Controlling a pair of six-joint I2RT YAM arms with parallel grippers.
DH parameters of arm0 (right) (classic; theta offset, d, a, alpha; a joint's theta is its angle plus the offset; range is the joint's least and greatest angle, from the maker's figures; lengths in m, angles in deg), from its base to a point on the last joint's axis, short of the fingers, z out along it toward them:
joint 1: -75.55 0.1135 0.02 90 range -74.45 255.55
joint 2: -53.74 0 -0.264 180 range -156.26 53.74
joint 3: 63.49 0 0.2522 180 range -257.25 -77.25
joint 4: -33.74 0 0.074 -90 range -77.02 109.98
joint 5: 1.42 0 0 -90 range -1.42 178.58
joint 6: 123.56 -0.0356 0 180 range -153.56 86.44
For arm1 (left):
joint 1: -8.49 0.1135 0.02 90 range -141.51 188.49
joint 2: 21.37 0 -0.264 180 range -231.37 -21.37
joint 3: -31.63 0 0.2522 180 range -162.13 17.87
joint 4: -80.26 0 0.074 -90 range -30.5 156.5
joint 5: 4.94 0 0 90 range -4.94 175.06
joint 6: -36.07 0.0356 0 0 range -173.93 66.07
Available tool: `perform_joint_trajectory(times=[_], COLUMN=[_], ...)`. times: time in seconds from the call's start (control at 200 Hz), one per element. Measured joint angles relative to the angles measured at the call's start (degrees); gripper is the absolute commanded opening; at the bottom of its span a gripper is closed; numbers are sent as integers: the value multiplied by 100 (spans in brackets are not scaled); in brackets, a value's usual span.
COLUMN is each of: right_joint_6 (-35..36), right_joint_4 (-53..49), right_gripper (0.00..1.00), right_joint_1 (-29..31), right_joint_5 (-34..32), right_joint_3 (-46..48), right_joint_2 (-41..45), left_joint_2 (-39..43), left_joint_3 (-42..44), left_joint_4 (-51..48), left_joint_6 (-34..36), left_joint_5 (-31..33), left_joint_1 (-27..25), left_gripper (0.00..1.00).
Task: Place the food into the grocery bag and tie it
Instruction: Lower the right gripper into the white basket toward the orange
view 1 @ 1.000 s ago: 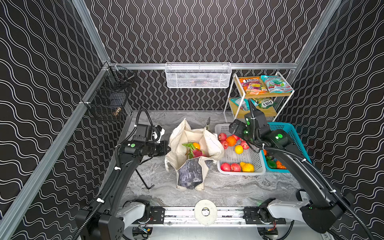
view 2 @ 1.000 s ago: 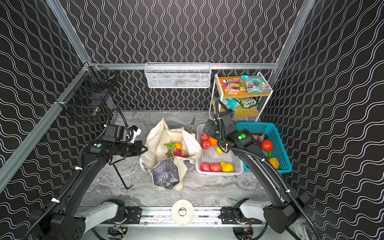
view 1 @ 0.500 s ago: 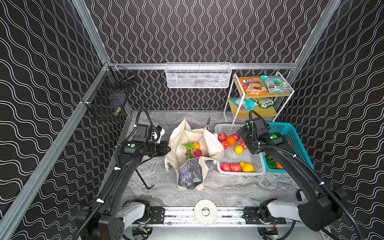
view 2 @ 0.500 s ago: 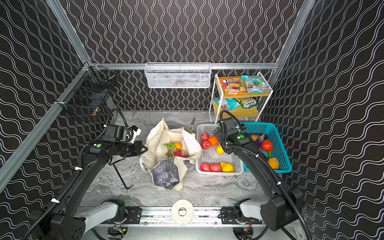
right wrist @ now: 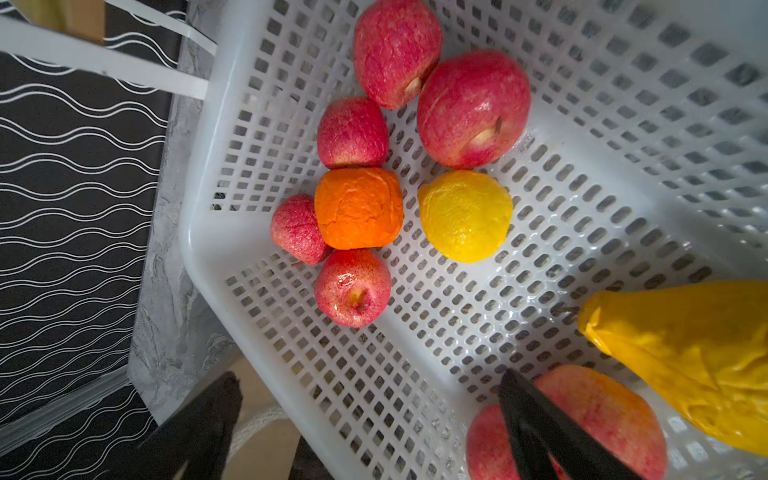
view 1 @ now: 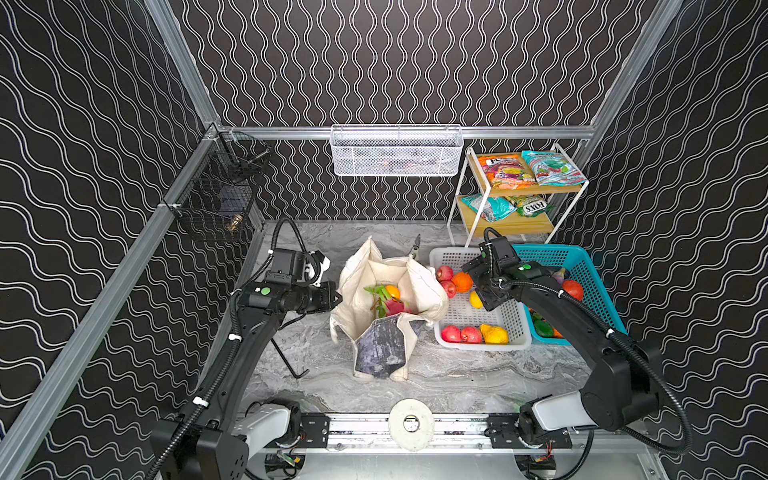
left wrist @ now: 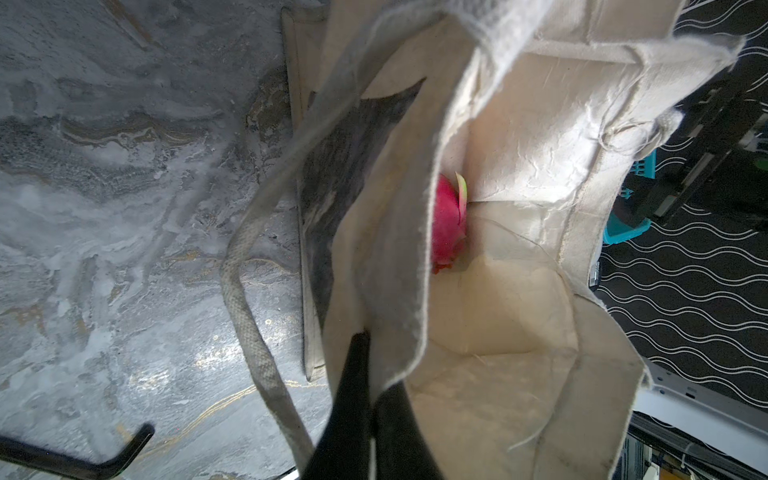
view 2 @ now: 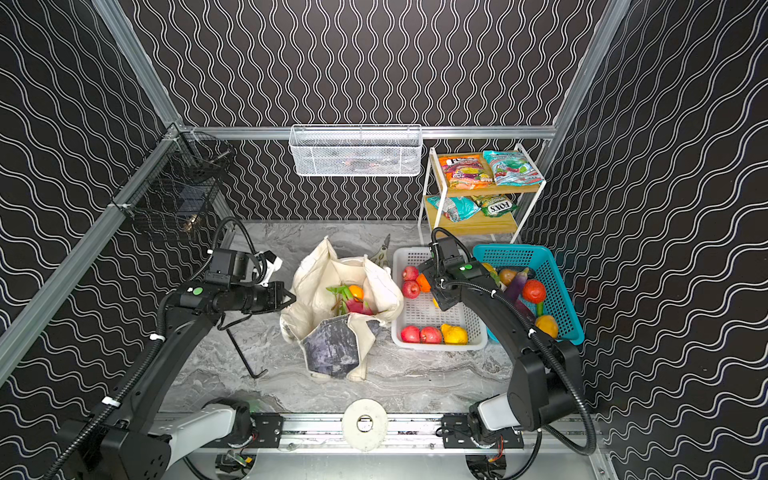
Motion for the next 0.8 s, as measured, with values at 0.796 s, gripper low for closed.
perform_joint_trajectory(times=[0.796], right_joint_6=[-367], right_joint_4=[1357], right_gripper=[91], right_joint_1=[-7], right_joint_5=[1257], right_joint_3=[337], right_joint_2=[-1178], left_joint_2=[129], left_joint_3=[22], left_joint_4=[-7], left_joint_6=[-2], left_joint_5=[-13], left_joint_1=[0], left_gripper=[0])
